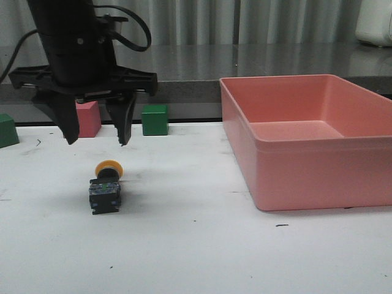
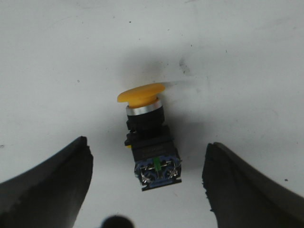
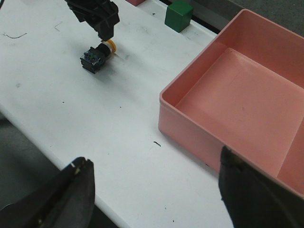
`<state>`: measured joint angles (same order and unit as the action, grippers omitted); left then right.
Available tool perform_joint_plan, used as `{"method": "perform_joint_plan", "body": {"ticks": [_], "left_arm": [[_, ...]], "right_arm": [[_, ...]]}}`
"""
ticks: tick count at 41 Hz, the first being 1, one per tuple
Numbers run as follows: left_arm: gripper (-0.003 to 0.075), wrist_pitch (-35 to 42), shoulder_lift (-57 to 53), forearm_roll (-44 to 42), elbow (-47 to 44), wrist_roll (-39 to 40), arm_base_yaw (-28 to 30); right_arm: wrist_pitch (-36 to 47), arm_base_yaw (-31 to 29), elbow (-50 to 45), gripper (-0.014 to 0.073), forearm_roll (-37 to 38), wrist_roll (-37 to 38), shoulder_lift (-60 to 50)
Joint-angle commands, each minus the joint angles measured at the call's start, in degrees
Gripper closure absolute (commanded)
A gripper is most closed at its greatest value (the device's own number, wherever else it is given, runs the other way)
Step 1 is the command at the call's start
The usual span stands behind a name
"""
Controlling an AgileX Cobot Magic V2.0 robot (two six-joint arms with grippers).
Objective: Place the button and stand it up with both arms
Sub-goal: 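Lower the left gripper over the lying button, then grasp the button body with the left gripper and lift it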
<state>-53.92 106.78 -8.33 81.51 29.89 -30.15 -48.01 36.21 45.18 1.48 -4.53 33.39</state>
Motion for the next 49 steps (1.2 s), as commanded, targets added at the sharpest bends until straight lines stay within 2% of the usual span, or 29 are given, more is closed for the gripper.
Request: {"method": "perform_joint_plan", "body": {"ticks": [1, 14, 25, 40, 44, 49], "left_arm": [[0.0236, 1.2, -0.4, -0.5, 3.3, 2.9, 0.4], [0.0236, 2.1, 3.9, 1.0, 4.6, 4.5, 3.5], [0.0236, 6.5, 6.6, 4.1, 4.6, 4.5, 4.0], [0.0241, 2.0, 10.3, 4.5, 7.6, 4.5, 4.0], [0.0253, 1.0, 10.7, 4.5, 7.6, 4.0, 4.0], [0.0318, 1.0, 10.7, 4.5, 7.7, 4.0, 4.0]], "right_arm": [[3.7, -0.2, 1.3, 0.0032, 0.2, -0.4, 0.0], [3.7, -0.2, 1.3, 0.0032, 0.2, -0.4, 0.0], [3.7, -0.2, 1.3, 0.0032, 0.2, -0.4, 0.0], [3.7, -0.2, 1.3, 0.0032, 0.2, -0.4, 0.0], [3.7, -0.2, 1.3, 0.0032, 0.2, -0.4, 0.0], [3.7, -0.2, 1.3, 0.0032, 0.2, -0.4, 0.0]]}}
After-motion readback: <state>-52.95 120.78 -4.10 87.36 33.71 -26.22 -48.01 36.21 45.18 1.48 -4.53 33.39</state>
